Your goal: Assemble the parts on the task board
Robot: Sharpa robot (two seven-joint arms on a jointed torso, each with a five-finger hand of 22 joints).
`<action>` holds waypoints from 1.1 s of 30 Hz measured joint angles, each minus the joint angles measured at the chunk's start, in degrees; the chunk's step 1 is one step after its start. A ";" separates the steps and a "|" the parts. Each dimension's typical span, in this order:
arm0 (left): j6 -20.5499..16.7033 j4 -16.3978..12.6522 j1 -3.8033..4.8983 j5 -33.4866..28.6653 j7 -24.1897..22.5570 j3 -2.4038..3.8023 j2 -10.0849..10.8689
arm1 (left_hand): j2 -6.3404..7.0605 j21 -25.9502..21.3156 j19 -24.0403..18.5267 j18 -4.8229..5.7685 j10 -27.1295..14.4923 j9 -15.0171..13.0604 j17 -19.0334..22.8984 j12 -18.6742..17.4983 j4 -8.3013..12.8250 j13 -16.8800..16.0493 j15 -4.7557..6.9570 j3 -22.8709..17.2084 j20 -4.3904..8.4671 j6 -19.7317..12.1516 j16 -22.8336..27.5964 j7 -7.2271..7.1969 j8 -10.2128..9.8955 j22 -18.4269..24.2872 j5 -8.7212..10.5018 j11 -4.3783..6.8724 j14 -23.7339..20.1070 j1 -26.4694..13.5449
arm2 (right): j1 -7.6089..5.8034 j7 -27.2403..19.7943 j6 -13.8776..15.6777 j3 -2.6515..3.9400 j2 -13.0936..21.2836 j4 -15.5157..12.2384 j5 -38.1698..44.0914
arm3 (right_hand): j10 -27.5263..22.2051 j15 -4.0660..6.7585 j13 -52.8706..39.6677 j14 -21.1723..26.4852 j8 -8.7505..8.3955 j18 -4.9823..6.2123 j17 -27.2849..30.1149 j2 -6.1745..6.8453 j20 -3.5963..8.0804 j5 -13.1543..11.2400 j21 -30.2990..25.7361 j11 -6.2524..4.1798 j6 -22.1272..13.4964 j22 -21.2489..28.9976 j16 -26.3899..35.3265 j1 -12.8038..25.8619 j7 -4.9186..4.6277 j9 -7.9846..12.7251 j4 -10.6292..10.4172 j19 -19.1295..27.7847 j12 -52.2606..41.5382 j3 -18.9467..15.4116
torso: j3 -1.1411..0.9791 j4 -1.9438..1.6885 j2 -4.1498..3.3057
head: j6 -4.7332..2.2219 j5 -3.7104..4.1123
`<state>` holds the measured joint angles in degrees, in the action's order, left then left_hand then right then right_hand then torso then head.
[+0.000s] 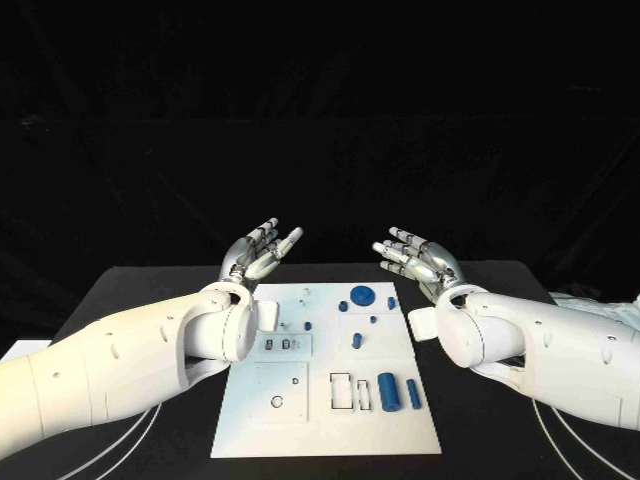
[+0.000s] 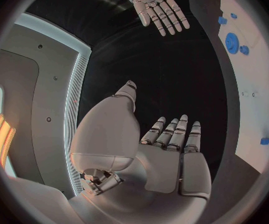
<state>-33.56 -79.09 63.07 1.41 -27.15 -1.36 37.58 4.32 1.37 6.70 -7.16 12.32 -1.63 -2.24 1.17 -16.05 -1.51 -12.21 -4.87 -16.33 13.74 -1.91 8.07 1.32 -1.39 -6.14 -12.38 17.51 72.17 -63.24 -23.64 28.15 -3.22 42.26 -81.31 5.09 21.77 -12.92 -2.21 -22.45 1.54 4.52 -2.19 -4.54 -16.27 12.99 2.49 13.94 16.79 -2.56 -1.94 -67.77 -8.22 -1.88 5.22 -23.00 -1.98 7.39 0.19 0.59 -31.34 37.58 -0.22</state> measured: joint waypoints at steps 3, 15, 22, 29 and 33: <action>1.03 0.11 0.03 0.30 0.18 0.00 -0.02 | -0.29 0.64 1.39 -0.01 0.44 -0.08 -0.21 0.16 -0.14 -0.04 -0.29 -0.14 -0.28 0.42 -0.46 0.01 0.22 -0.28 0.00 -0.44 1.99 1.09 | -0.44 1.37 -4.17 -0.40 -0.37 1.25 1.63 | 3.49 -0.03 -0.26 -4.26 0.44 0.77 -0.28 -0.43 -0.14 0.00 0.88 0.14 2.38 -0.40 -0.71 -1.68 -0.15 -0.21 0.98 -3.81 -0.59 0.30 | 0.00 0.01 0.00 | 0.01 0.00; 3.10 -0.12 0.12 0.71 0.22 0.01 3.02 | -2.89 12.43 30.15 -1.55 24.18 -1.80 -4.14 5.63 0.52 -2.09 1.84 0.05 0.65 17.49 -8.55 1.07 3.92 -5.44 0.00 -0.43 30.03 4.82 | -2.13 3.70 -7.78 -0.26 0.35 4.34 17.81 | 28.02 3.25 -1.15 -30.04 2.87 4.37 -1.33 -0.64 0.84 0.00 6.22 -2.28 25.43 -1.96 -4.01 -5.93 -2.55 -1.63 5.40 -23.16 -3.35 3.15 | 0.14 0.05 -0.79 | 0.31 0.71; 4.49 -4.15 0.33 0.72 0.29 0.01 5.32 | -4.23 18.19 44.37 -2.23 38.84 -2.86 -7.98 8.87 2.50 -2.94 5.44 -0.54 3.50 31.65 -12.82 3.21 7.13 -7.53 0.00 2.22 44.66 8.10 | -2.80 5.18 -5.13 0.00 0.68 3.33 32.60 | 34.77 5.25 -1.22 -38.66 2.87 5.23 -1.51 -0.10 2.57 0.00 8.38 -3.50 32.90 -2.13 -4.54 -6.47 -4.19 -1.79 7.12 -29.55 -3.49 5.40 | 0.42 -0.11 -2.32 | -0.46 1.05; 5.32 -8.70 0.56 0.73 0.65 0.41 8.05 | -4.39 22.20 53.41 -2.21 46.97 -2.93 -12.68 9.15 3.43 -3.10 8.24 -1.47 6.25 38.44 -16.49 3.79 7.69 -9.15 0.00 4.36 54.46 9.62 | -3.95 8.78 -4.66 0.44 0.72 3.09 44.83 | 39.48 7.21 -1.44 -45.91 2.87 5.22 -2.31 1.25 4.61 -0.71 10.96 -4.68 36.71 -2.82 -5.88 -6.30 -4.61 -1.85 7.95 -34.99 -3.15 7.00 | 0.80 -0.51 -4.11 | -1.04 1.35; 5.79 -11.34 0.75 0.34 1.18 0.69 9.45 | -4.09 23.63 55.79 -2.21 49.36 -2.92 -15.29 8.68 3.68 -3.10 9.10 -1.72 7.13 40.16 -18.17 3.26 7.69 -9.85 0.00 4.91 56.74 9.93 | -4.85 11.46 -5.62 0.52 0.08 3.49 51.05 | 42.19 8.93 -1.63 -51.38 2.87 5.22 -3.74 1.92 6.48 -1.25 14.06 -5.77 38.27 -4.13 -8.07 -6.36 -3.68 -1.92 8.14 -39.45 -3.15 7.18 | 1.13 -0.72 -5.18 | -1.35 1.95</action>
<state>-27.76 -90.43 63.82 1.74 -25.97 -0.66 47.03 0.23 25.01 62.49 -9.37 61.67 -4.55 -17.54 9.85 -12.37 -4.60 -3.11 -6.59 -9.20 53.90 -20.08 11.33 9.00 -11.24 -6.13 -7.47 74.24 82.10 -68.09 -12.18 22.53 -2.70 42.35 -77.82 56.14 63.96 -3.99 -3.83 -73.83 4.41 9.74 -5.94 -2.61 -9.79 11.75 16.55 8.17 55.07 -6.68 -10.01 -74.13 -11.90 -3.80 13.36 -62.45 -5.13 14.58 1.32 -0.13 -36.52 36.23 1.73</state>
